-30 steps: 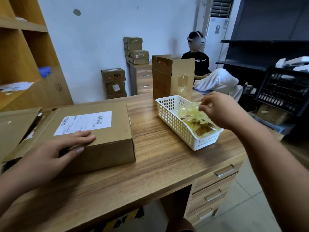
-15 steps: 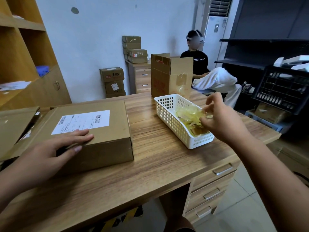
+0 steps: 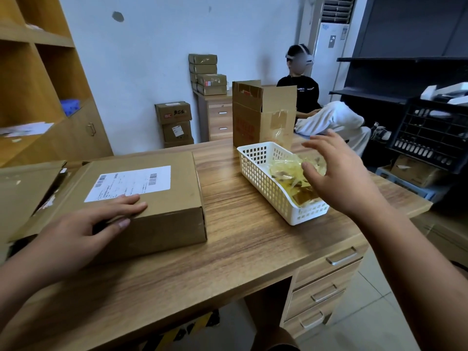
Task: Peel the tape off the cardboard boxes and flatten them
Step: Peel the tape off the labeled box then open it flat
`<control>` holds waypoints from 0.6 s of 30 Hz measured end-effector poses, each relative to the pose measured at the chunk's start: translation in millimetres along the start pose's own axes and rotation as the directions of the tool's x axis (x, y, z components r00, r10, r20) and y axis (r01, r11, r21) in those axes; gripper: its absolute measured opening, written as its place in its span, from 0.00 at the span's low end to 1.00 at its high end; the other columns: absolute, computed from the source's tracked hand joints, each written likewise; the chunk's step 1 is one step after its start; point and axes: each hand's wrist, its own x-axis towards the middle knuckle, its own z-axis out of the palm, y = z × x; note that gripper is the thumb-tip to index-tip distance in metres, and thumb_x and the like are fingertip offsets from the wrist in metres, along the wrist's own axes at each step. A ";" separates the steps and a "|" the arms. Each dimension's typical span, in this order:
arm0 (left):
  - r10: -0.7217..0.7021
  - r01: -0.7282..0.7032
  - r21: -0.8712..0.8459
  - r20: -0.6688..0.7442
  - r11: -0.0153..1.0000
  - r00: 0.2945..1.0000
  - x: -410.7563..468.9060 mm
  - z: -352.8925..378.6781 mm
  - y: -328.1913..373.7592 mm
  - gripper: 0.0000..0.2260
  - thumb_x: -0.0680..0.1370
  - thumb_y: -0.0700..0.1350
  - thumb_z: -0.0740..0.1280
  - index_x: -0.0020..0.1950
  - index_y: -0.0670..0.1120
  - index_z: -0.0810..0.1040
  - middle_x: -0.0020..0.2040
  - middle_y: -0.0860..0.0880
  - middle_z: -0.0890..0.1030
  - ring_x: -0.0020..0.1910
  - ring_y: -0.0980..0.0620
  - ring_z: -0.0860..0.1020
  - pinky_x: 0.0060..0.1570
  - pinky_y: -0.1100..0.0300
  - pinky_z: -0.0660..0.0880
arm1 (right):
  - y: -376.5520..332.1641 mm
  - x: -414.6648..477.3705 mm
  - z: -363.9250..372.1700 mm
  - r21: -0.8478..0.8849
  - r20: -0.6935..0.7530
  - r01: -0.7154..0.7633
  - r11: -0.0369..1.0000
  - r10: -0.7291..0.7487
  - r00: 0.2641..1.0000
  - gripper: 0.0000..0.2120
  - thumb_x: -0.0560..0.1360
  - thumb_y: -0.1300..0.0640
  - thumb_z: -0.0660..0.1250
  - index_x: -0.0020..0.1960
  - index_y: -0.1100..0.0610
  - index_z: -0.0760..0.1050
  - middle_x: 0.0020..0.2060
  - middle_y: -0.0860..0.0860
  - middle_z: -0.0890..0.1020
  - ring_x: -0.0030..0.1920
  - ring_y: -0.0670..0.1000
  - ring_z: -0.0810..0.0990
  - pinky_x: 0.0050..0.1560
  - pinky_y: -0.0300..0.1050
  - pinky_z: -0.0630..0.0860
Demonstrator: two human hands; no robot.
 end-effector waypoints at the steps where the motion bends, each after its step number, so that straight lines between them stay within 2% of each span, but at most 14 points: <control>1: 0.002 -0.002 -0.005 0.006 1.000 1.000 0.6 0.2 0.9 0.19 0.75 0.55 0.64 0.63 0.73 0.76 0.68 0.70 0.74 0.73 0.64 0.68 0.74 0.44 0.65 | -1.8 0.2 -0.3 0.004 -0.053 0.023 1.000 -0.023 0.998 0.19 0.78 0.56 0.68 0.67 0.58 0.76 0.67 0.53 0.77 0.77 0.55 0.64 0.76 0.50 0.59; 3: 0.007 -0.007 -0.010 0.018 1.000 1.000 1.2 -0.1 2.2 0.19 0.75 0.56 0.64 0.64 0.72 0.76 0.68 0.70 0.74 0.73 0.65 0.67 0.75 0.46 0.64 | -10.7 -1.2 -0.5 0.062 -0.136 0.060 0.996 -0.052 0.989 0.16 0.78 0.58 0.67 0.65 0.58 0.78 0.64 0.53 0.79 0.73 0.55 0.68 0.72 0.41 0.59; 5: 0.009 -0.009 -0.012 0.029 1.000 1.000 0.9 -0.9 5.1 0.19 0.75 0.57 0.65 0.65 0.72 0.76 0.68 0.71 0.73 0.72 0.67 0.67 0.75 0.50 0.64 | -27.1 -6.7 1.2 0.154 -0.155 0.090 0.984 -0.066 0.986 0.14 0.78 0.59 0.66 0.63 0.56 0.78 0.60 0.51 0.79 0.67 0.51 0.72 0.65 0.34 0.61; 7: 0.005 -0.005 -0.003 0.025 1.000 1.000 0.2 -1.2 7.1 0.19 0.74 0.58 0.66 0.64 0.69 0.77 0.68 0.72 0.73 0.71 0.70 0.66 0.73 0.55 0.64 | -48.0 -16.6 8.8 0.258 -0.125 0.130 0.957 -0.101 0.987 0.13 0.78 0.60 0.67 0.62 0.54 0.78 0.58 0.48 0.79 0.62 0.45 0.74 0.60 0.28 0.62; 9: 0.002 -0.002 0.019 0.015 1.000 1.000 -0.8 -0.9 9.6 0.18 0.75 0.56 0.68 0.65 0.67 0.78 0.68 0.71 0.73 0.71 0.71 0.66 0.71 0.59 0.63 | -69.3 -30.0 24.5 0.383 -0.047 0.149 0.912 -0.142 0.989 0.14 0.78 0.60 0.68 0.63 0.53 0.77 0.57 0.45 0.78 0.59 0.40 0.73 0.60 0.25 0.63; 10: 0.004 -0.004 0.032 0.009 0.999 1.000 -1.3 -0.7 9.7 0.18 0.76 0.54 0.69 0.65 0.66 0.77 0.69 0.70 0.73 0.71 0.72 0.65 0.71 0.61 0.63 | -79.1 -37.3 35.2 0.441 0.003 0.145 0.886 -0.163 0.987 0.16 0.78 0.59 0.68 0.65 0.52 0.76 0.58 0.44 0.78 0.60 0.39 0.74 0.62 0.28 0.65; 12: 0.003 -0.003 0.055 0.012 0.998 1.000 -2.0 -0.8 8.4 0.20 0.78 0.47 0.71 0.67 0.66 0.76 0.69 0.69 0.72 0.70 0.73 0.64 0.70 0.66 0.61 | -96.5 -51.2 58.2 0.535 0.109 0.113 0.837 -0.201 0.973 0.22 0.77 0.56 0.70 0.70 0.51 0.72 0.62 0.43 0.76 0.64 0.39 0.73 0.68 0.40 0.70; 14: 0.003 -0.005 0.083 0.023 0.997 1.000 -2.0 -1.0 7.7 0.22 0.79 0.44 0.71 0.68 0.65 0.76 0.70 0.69 0.71 0.71 0.74 0.63 0.70 0.69 0.59 | -110.1 -60.6 78.4 0.591 0.191 0.075 0.803 -0.230 0.954 0.29 0.77 0.55 0.72 0.75 0.49 0.66 0.68 0.44 0.72 0.69 0.41 0.71 0.72 0.47 0.70; 16: 0.007 -0.011 0.104 0.031 0.994 1.000 -1.4 -1.3 6.9 0.23 0.79 0.43 0.71 0.69 0.63 0.75 0.70 0.68 0.71 0.72 0.73 0.63 0.72 0.69 0.59 | -121.2 -63.2 92.6 0.622 0.241 0.028 0.782 -0.225 0.944 0.34 0.76 0.54 0.73 0.78 0.47 0.61 0.71 0.45 0.68 0.71 0.44 0.69 0.74 0.50 0.68; 18: 0.002 -0.005 0.131 0.024 0.991 1.000 -1.1 -1.4 6.3 0.22 0.79 0.44 0.71 0.70 0.63 0.75 0.71 0.67 0.71 0.72 0.70 0.65 0.74 0.63 0.61 | -129.6 -61.1 103.0 0.641 0.273 -0.016 0.767 -0.209 0.939 0.38 0.76 0.53 0.73 0.79 0.47 0.58 0.72 0.47 0.67 0.72 0.46 0.68 0.74 0.52 0.67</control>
